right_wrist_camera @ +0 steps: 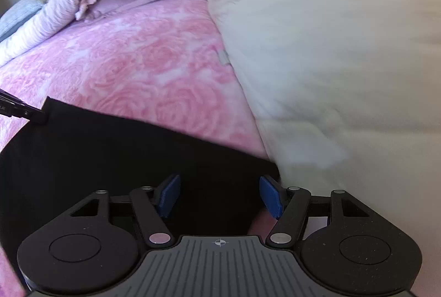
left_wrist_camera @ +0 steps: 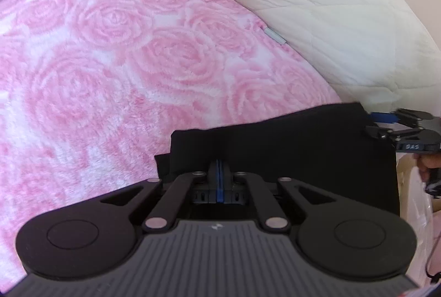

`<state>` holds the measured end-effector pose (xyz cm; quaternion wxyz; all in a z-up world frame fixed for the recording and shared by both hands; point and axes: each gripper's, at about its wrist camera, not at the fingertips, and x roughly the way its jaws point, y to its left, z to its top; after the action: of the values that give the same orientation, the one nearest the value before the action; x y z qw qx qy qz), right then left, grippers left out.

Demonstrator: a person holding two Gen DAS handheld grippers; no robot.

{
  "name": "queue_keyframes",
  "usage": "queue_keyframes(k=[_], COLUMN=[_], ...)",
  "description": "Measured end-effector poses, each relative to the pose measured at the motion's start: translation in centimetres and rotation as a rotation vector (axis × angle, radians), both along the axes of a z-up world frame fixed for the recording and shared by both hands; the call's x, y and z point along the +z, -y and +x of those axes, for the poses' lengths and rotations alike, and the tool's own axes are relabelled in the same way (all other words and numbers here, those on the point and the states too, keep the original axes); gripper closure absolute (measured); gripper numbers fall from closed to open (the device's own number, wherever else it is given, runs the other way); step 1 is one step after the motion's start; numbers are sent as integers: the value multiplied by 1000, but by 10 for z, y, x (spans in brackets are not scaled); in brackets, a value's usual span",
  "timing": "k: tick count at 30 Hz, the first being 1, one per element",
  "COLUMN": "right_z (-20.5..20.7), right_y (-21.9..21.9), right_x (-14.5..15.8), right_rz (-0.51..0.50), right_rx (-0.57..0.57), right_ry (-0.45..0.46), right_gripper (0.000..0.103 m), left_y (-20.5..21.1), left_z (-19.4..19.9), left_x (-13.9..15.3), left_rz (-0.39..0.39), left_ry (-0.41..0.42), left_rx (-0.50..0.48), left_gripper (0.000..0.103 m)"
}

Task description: Fold clothes

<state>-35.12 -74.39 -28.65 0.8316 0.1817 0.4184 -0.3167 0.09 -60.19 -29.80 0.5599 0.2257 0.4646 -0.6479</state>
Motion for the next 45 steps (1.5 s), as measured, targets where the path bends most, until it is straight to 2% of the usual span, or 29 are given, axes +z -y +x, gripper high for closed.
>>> queue_keyframes(k=[3, 5, 7, 8, 10, 13, 16, 18, 20, 23, 25, 26, 27, 30, 33, 35, 37, 38, 40, 41, 42, 45], right_z=[-16, -22, -26, -28, -34, -55, -65, -64, -54, -30, -20, -22, -25, -41, -68, -80, -87, -90, -91, -89, -87, -81], right_y=[-35, -64, -90, -101, -118, -125, -133, -148, -169, -199, -209, -208, -209, -214, -227, -240, -255, -262, -272, -277, -284, -298], right_x=[24, 31, 23, 16, -3, -22, -6, 11, 22, 15, -7, -17, -24, -10, 21, 42, 61, 70, 86, 95, 103, 124], right_rz=[-24, 13, 67, 94, 127, 113, 83, 40, 12, 0, 20, 40, 56, 62, 89, 88, 82, 79, 79, 74, 66, 76], right_rx=[4, 32, 69, 89, 109, 38, -37, -31, 14, 107, 117, 85, 53, -51, -205, -290, -367, -404, -477, -512, -539, -544], right_ry=[59, 111, 116, 105, 43, -26, -60, -42, 1, 24, -15, -44, -68, -102, -54, -44, -49, -53, -71, -83, -91, -69], right_gripper=[39, 39, 39, 39, 39, 39, 39, 39, 39, 39, 39, 39, 39, 39, 39, 39, 39, 38, 26, 16, 14, 14], left_y=[-27, -50, -69, -76, -87, -94, -106, -117, -126, -126, -126, -126, -126, -133, -150, -165, -182, -192, -208, -216, -224, -242], left_z=[-7, -14, -27, -34, -47, -48, -55, -65, -78, -97, -102, -102, -102, -99, -93, -90, -90, -92, -96, -98, -99, -104], left_x=[20, 29, 22, 16, -2, -2, 12, 21, 24, 5, -8, -9, -7, 8, 25, 40, 58, 67, 85, 95, 103, 120], left_rz=[-34, -47, -15, 12, 37, 20, -16, -55, -102, -83, -87, -90, -87, -67, -32, -22, -16, -12, 1, 8, 16, 31], left_ry=[-18, -62, -53, -30, 78, 129, 234, 300, 307, 357, 388, 392, 390, 385, 367, 351, 343, 339, 322, 311, 297, 268], left_rx=[-15, -53, -119, -155, -239, -244, -284, -348, -401, -481, -505, -507, -498, -439, -359, -293, -234, -206, -145, -114, -83, -9], left_gripper=[87, 86, 84, 84, 85, 86, 85, 85, 83, 83, 82, 82, 82, 82, 81, 71, 53, 49, 30, 27, 24, 13])
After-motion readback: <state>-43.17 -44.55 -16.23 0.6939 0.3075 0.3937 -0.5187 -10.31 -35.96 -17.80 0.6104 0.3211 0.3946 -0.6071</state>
